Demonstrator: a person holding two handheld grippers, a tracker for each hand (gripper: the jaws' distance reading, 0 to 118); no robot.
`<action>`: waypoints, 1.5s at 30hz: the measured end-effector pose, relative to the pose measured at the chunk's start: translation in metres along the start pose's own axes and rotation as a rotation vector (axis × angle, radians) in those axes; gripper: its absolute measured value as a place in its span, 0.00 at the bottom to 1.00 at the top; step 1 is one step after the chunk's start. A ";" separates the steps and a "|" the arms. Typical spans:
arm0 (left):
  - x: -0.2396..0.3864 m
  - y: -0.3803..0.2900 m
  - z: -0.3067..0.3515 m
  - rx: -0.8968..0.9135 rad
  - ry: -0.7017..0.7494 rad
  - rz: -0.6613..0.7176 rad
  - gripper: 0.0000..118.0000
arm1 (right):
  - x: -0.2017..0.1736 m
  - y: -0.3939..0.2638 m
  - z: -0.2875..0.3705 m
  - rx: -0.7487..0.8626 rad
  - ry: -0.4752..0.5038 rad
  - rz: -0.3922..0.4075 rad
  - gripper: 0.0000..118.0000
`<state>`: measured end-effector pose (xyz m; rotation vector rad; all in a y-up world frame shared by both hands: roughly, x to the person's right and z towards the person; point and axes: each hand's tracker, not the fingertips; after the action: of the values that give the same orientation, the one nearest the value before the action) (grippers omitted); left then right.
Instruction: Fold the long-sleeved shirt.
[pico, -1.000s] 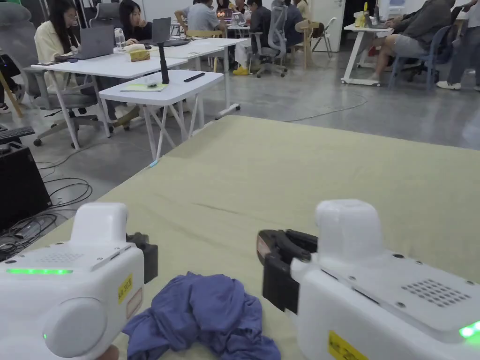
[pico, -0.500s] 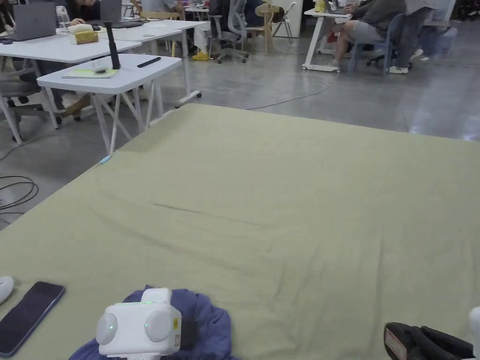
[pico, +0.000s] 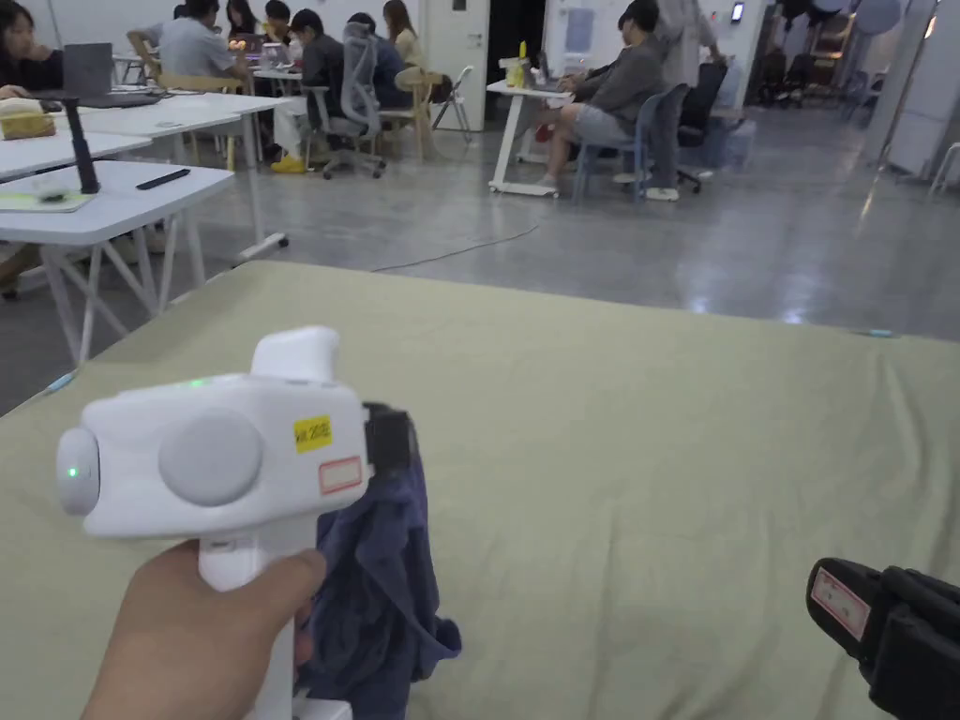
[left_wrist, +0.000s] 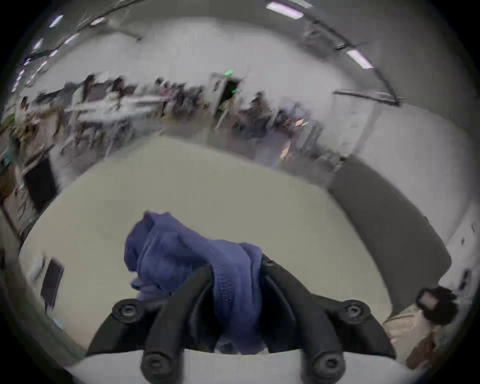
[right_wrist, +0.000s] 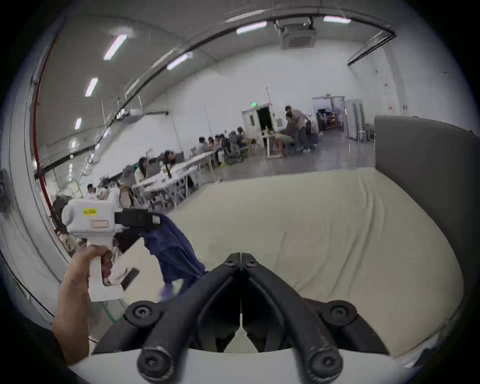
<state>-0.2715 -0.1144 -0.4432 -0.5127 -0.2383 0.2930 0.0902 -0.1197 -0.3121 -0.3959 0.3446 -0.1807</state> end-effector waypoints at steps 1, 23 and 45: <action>0.025 0.009 0.002 0.016 -0.048 -0.009 0.10 | 0.005 0.006 0.011 0.028 -0.010 -0.005 0.00; 0.180 -0.244 -0.244 -0.661 -0.204 0.077 0.91 | 0.100 -0.066 0.067 -0.146 -0.101 -0.087 0.00; -0.047 -0.166 -0.185 -0.429 0.114 0.196 0.99 | 0.076 -0.117 -0.039 -0.421 -0.034 -0.273 0.00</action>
<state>-0.2253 -0.3501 -0.5218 -0.9778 -0.1386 0.4044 0.1343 -0.2573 -0.3205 -0.8620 0.2937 -0.3696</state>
